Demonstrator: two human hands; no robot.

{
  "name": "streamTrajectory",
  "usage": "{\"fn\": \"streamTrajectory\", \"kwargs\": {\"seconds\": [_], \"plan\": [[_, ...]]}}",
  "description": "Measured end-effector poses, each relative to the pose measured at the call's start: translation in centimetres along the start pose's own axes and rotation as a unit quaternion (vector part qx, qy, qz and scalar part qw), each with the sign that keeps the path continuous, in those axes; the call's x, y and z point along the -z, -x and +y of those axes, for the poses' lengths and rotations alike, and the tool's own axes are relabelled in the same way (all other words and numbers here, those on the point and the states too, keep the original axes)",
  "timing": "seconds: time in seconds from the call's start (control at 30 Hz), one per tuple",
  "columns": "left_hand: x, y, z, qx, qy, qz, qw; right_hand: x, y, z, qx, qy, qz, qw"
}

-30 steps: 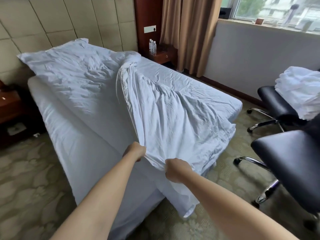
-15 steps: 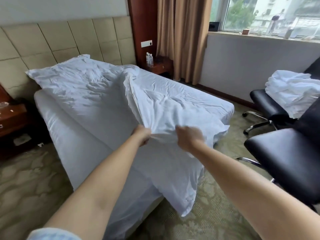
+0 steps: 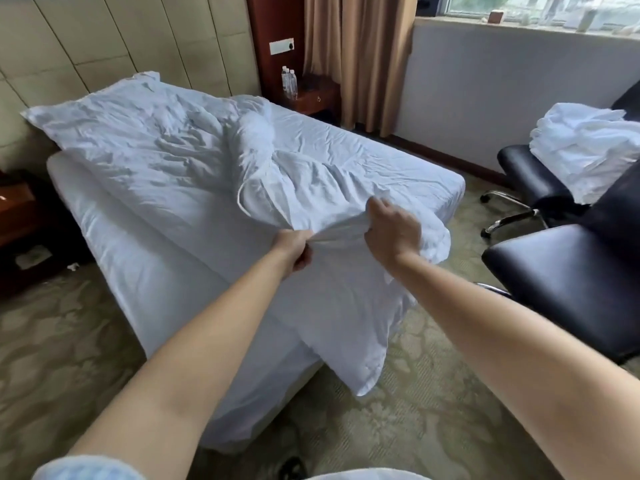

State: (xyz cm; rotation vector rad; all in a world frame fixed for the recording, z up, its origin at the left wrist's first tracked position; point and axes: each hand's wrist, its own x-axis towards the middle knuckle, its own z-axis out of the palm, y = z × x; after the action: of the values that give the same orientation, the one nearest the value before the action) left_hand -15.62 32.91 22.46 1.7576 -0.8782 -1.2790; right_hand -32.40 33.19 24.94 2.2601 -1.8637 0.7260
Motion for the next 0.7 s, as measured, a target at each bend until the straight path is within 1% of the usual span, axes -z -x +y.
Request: {"fn": "streamTrajectory", "kwargs": {"seconds": [0.03, 0.07, 0.1, 0.13, 0.17, 0.2, 0.23, 0.27, 0.3, 0.33, 0.4, 0.43, 0.47, 0.5, 0.53, 0.57, 0.6, 0.63, 0.67, 0.7], "plan": [[-0.4, -0.1, 0.3, -0.001, 0.029, 0.001, 1.000, 0.1, 0.2, 0.4, 0.005, -0.025, 0.054, 0.998], [-0.5, -0.1, -0.2, 0.007, 0.036, -0.001, 0.999, -0.3, 1.0, 0.9, 0.002, -0.038, 0.062, 0.997], [-0.7, -0.4, -2.2, 0.022, 0.019, 0.003, 1.000, -1.2, 2.5, 1.5, -0.008, -0.039, 0.003, 0.999], [-0.8, -0.7, -5.2, 0.045, -0.023, 0.010, 0.999, -2.6, 4.6, 2.0, -0.024, -0.020, -0.129, 0.991], [-0.9, -0.6, -8.8, 0.080, -0.075, 0.013, 0.994, -4.1, 7.3, 2.3, -0.031, 0.008, -0.296, 0.955], [-0.7, 0.1, -12.3, 0.121, -0.115, 0.015, 0.986, -5.7, 10.1, 2.3, -0.022, 0.018, -0.433, 0.901], [-0.4, 1.0, -15.2, 0.167, -0.126, 0.009, 0.978, -7.1, 12.6, 2.1, -0.015, 0.012, -0.514, 0.858], [0.1, 1.8, -16.7, 0.204, -0.119, -0.002, 0.972, -8.0, 14.0, 1.6, -0.011, 0.005, -0.545, 0.839], [0.8, 2.2, -17.0, 0.219, -0.114, -0.010, 0.969, -8.4, 14.2, 1.1, -0.007, -0.002, -0.544, 0.839], [1.4, 2.5, -16.3, 0.217, -0.115, -0.020, 0.969, -8.4, 13.4, 0.6, 0.002, 0.003, -0.526, 0.851], [2.3, 1.4, -13.6, 0.187, -0.112, -0.033, 0.975, -7.7, 10.3, -0.1, -0.010, 0.003, -0.444, 0.896], [2.6, 0.6, -11.5, 0.167, -0.104, -0.035, 0.980, -6.9, 8.3, -0.3, -0.029, -0.014, -0.373, 0.927], [2.6, 0.3, -9.2, 0.143, -0.081, -0.028, 0.986, -6.0, 6.3, -0.4, -0.048, -0.032, -0.285, 0.957], [2.4, -0.2, -7.2, 0.118, -0.044, -0.022, 0.992, -5.2, 5.0, -0.8, -0.057, -0.058, -0.168, 0.982], [2.0, -0.3, -5.6, 0.092, 0.007, -0.015, 0.996, -4.6, 4.3, -1.0, -0.044, -0.084, -0.035, 0.995], [1.7, -0.3, -4.9, 0.068, 0.060, -0.018, 0.996, -4.2, 4.3, -0.9, -0.021, -0.104, 0.076, 0.991], [1.4, 0.1, -4.7, 0.058, 0.100, -0.023, 0.993, -3.9, 4.9, -0.6, -0.012, -0.114, 0.116, 0.987], [1.0, 0.3, -5.7, 0.063, 0.119, -0.025, 0.991, -4.3, 6.0, 0.1, -0.020, -0.109, 0.066, 0.992], [0.6, 0.6, -7.8, 0.086, 0.102, -0.029, 0.991, -5.1, 7.8, 0.9, -0.037, -0.087, -0.071, 0.993], [0.3, 1.2, -11.0, 0.123, 0.055, -0.036, 0.990, -6.0, 10.1, 1.6, -0.044, -0.048, -0.260, 0.963]]}}
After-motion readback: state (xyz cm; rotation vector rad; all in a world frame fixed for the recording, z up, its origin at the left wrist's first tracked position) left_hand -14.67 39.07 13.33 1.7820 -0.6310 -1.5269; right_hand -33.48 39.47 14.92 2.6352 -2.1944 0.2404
